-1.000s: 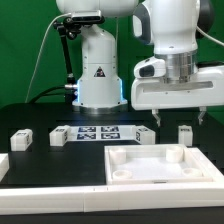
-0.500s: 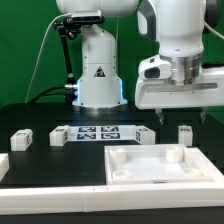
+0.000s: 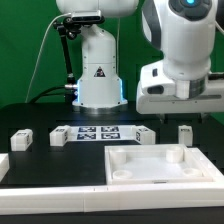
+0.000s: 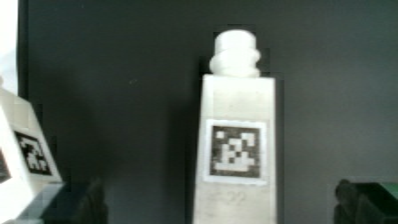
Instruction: Assemble one leg
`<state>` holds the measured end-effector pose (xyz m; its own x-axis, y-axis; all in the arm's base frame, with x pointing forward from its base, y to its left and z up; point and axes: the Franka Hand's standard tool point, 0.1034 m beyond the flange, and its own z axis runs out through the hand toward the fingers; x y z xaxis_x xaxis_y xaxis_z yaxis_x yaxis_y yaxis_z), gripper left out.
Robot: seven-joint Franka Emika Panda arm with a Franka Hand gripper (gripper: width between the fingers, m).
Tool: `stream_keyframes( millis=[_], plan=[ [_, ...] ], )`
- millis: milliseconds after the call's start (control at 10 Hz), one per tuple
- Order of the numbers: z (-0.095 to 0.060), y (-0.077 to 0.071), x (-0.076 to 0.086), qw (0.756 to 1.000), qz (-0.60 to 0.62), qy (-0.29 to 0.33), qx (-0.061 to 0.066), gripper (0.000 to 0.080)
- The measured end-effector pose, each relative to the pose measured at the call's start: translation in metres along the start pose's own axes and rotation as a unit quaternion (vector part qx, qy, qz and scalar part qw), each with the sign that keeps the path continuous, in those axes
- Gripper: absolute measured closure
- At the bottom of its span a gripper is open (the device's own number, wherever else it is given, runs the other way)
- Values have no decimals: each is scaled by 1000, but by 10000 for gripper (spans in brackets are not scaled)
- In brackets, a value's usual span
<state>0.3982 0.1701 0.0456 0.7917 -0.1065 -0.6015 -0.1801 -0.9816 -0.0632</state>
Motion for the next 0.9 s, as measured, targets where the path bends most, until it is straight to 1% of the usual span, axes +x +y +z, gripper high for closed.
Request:
stream_keyframes(
  millis=[100, 200, 300, 400, 600, 700, 900],
  plan=[
    [2, -1, -2, 999, -5, -46, -2, 150],
    [5, -3, 0, 997, -5, -78, -2, 150],
    [12, -5, 0, 993, -3, -117, 2, 150],
    [18, -6, 4, 992, -1, -128, 4, 150],
    [28, -7, 4, 992, -3, -128, 1, 150],
    [34, -7, 3, 992, -1, -128, -2, 150],
    [40, -9, 2, 992, 15, -129, -9, 150]
  ],
)
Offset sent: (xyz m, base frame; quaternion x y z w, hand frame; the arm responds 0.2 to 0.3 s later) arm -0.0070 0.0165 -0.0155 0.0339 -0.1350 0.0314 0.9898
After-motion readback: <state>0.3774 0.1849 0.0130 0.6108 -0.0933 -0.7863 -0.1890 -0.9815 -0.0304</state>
